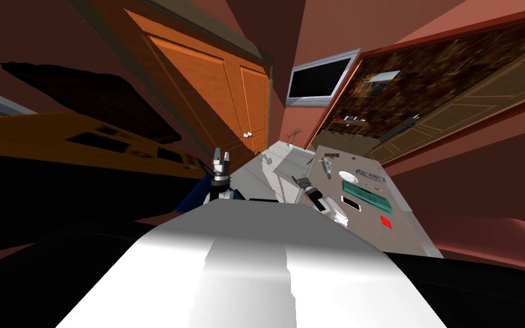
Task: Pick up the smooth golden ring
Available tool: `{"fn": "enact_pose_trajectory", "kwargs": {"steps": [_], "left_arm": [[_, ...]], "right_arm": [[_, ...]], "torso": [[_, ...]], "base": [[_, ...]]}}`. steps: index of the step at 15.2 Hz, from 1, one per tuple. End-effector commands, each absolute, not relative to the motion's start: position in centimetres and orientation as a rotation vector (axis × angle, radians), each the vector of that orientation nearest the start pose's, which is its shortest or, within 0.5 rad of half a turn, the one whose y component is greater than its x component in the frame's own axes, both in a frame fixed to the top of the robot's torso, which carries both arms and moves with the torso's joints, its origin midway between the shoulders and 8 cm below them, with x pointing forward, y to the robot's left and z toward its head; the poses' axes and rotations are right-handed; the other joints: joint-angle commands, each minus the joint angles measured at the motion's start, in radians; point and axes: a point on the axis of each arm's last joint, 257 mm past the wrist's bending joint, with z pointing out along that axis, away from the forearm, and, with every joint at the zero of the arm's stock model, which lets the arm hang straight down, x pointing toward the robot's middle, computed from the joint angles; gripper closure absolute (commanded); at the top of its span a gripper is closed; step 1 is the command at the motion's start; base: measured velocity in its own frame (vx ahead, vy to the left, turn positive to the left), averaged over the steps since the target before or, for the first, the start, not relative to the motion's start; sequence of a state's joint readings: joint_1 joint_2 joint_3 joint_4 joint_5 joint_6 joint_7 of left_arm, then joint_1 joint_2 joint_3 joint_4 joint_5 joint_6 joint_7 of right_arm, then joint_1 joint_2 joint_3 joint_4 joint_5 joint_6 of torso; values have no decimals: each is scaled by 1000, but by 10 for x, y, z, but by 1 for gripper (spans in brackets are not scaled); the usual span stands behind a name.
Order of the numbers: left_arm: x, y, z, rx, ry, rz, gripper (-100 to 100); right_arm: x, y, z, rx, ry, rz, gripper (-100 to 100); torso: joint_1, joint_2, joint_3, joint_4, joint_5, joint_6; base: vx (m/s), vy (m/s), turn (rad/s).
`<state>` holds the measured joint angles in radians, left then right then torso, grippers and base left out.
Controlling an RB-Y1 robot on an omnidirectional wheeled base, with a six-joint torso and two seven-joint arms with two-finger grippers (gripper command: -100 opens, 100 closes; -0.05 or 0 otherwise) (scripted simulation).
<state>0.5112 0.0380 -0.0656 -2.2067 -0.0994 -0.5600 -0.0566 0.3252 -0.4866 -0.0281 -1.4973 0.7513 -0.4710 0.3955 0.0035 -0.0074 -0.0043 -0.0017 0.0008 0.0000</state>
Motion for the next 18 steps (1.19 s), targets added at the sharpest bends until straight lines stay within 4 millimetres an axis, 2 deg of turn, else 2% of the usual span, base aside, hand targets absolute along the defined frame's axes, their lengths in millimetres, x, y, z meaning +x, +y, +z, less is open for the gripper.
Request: {"fn": "enact_pose_trajectory", "kwargs": {"steps": [1,4,7,8,11,12,15,16,18], "left_arm": [[351,243,-3,-567,737,-1251,0],[351,243,-3,-567,737,-1251,0],[351,243,-3,-567,737,-1251,0],[351,243,-3,-566,737,-1251,0],[351,243,-3,-567,737,-1251,0],[351,243,-3,-566,737,-1251,0],[351,243,-3,-567,737,-1251,0],[351,243,-3,-566,737,-1251,0],[351,243,-3,-567,737,-1251,0]], "right_arm": [[401,-342,-338,-244,1786,195,-100],[385,-363,-378,-397,1882,91,-100],[378,-371,-392,-394,1916,79,-100],[368,-380,-408,-483,1955,32,-100],[363,-386,-417,-473,1978,28,-100],[354,-393,-429,-566,2007,-12,-100],[346,-401,-440,-553,2039,-18,-100],[337,-408,-451,-648,2062,-51,-100],[327,-417,-462,-635,2097,-57,-100]], "torso": [[0,0,0,0,0,0],[-1,-1,0,0,0,0],[-1,0,0,0,0,0],[-2,2,1,0,0,0],[-3,2,1,0,-1,0],[-3,3,2,1,-1,0],[-2,2,1,0,0,0],[-3,3,2,1,-1,0],[-3,2,1,1,-1,0]], "base": [[79,36,0],[118,35,14],[81,31,2],[56,9,12],[60,12,6],[68,17,8],[68,13,5],[56,7,8],[70,5,9]]}}
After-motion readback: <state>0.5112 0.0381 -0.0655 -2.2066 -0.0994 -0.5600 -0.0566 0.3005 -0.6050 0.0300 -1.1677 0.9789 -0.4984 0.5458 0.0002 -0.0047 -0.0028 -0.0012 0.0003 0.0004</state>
